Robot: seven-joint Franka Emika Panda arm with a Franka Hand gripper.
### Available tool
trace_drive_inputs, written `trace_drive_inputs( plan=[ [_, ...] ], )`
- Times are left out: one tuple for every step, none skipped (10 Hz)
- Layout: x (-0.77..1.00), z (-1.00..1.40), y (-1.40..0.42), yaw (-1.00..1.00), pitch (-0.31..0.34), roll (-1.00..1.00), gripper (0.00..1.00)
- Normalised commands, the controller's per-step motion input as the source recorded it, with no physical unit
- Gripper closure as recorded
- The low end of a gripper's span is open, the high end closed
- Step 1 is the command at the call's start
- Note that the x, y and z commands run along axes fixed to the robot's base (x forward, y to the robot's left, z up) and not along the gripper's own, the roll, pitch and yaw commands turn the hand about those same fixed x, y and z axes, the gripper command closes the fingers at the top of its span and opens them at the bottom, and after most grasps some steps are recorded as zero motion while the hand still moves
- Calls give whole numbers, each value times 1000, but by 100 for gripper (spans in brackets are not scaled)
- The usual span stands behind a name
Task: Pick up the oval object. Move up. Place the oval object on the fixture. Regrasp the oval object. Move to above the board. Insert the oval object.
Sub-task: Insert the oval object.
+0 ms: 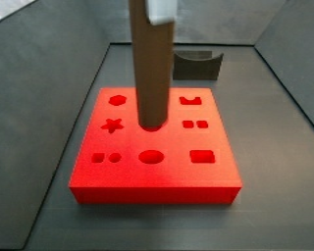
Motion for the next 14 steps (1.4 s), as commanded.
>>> trace_drive_inputs(
  plan=[
    [477, -306, -134, -526, 0, 97, 100],
    [640, -240, 303, -357, 149, 6, 100],
    [337, -266, 157, -494, 119, 67, 100],
    [203, -269, 123, -863, 0, 13, 100],
    [160, -251, 100, -883, 0, 0, 100],
    [309, 0, 0, -343, 37, 0, 100],
    [83, -103, 0, -91, 6, 54, 100],
    [-189, -417, 43, -74, 0, 200, 100],
    [-57, -349, 0, -37, 0, 136, 100],
    [66, -54, -14, 0, 0, 0, 100],
    [0, -49, -194, 0, 0, 77, 100],
    [0, -157, -409, -26, 0, 71, 100],
    [-43, -134, -357, 0, 0, 80, 100],
    [0, -20, -46, 0, 0, 0, 100]
  ],
)
